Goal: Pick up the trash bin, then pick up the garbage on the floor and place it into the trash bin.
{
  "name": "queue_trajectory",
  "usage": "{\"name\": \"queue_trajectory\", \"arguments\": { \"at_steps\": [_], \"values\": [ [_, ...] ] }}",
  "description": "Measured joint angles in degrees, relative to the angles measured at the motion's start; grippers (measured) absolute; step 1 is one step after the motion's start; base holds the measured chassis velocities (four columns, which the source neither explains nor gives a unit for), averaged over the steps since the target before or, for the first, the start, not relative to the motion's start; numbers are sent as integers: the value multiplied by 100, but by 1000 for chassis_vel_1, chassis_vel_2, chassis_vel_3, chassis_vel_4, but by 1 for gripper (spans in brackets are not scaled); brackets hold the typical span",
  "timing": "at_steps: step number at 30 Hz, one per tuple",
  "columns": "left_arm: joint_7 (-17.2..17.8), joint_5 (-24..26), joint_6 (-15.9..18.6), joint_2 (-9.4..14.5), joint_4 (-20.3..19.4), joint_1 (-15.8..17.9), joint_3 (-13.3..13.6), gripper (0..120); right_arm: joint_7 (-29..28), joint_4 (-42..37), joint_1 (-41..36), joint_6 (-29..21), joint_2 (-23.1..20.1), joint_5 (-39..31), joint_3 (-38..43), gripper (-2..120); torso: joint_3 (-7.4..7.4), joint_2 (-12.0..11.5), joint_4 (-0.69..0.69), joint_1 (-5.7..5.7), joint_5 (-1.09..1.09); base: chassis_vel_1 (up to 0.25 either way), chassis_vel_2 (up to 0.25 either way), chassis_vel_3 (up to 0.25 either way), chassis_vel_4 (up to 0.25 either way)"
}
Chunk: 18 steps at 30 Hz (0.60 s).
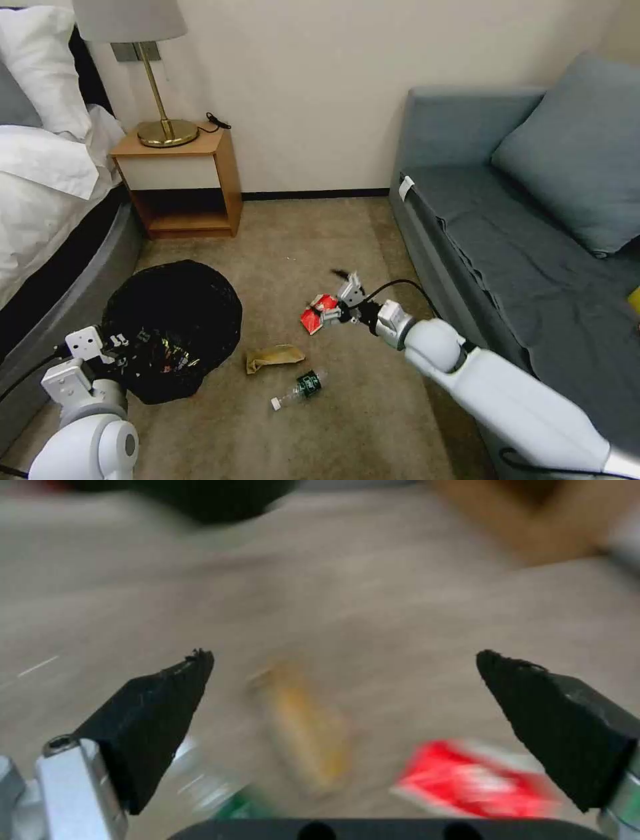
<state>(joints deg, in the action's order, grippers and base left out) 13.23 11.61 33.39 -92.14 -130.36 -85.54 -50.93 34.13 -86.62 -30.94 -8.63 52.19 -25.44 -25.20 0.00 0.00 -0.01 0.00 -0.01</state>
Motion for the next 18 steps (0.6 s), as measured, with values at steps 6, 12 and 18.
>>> {"name": "queue_trajectory", "arguments": {
  "at_steps": [6, 12, 18],
  "values": [
    [-1, -44, -12, 0, -1, -12, -2, 3, 343, 617, 613, 139, 190, 74, -1109, 100, 0, 0, 1, 0, 1, 0, 0, 0, 0],
    [-5, -70, -18, 0, -41, -20, 7, 3, 163, 1186, 967, 391, 466, 167, -1770, 100, 0, 0, 0, 0, 1, 0, 0, 0, 0],
    [-6, -70, -17, 0, -106, -53, -23, 3, 189, 2049, 1365, 912, 783, 330, -2485, 100, 0, 0, 0, 0, 0, 0, 0, 0, 0]
  ]
}}
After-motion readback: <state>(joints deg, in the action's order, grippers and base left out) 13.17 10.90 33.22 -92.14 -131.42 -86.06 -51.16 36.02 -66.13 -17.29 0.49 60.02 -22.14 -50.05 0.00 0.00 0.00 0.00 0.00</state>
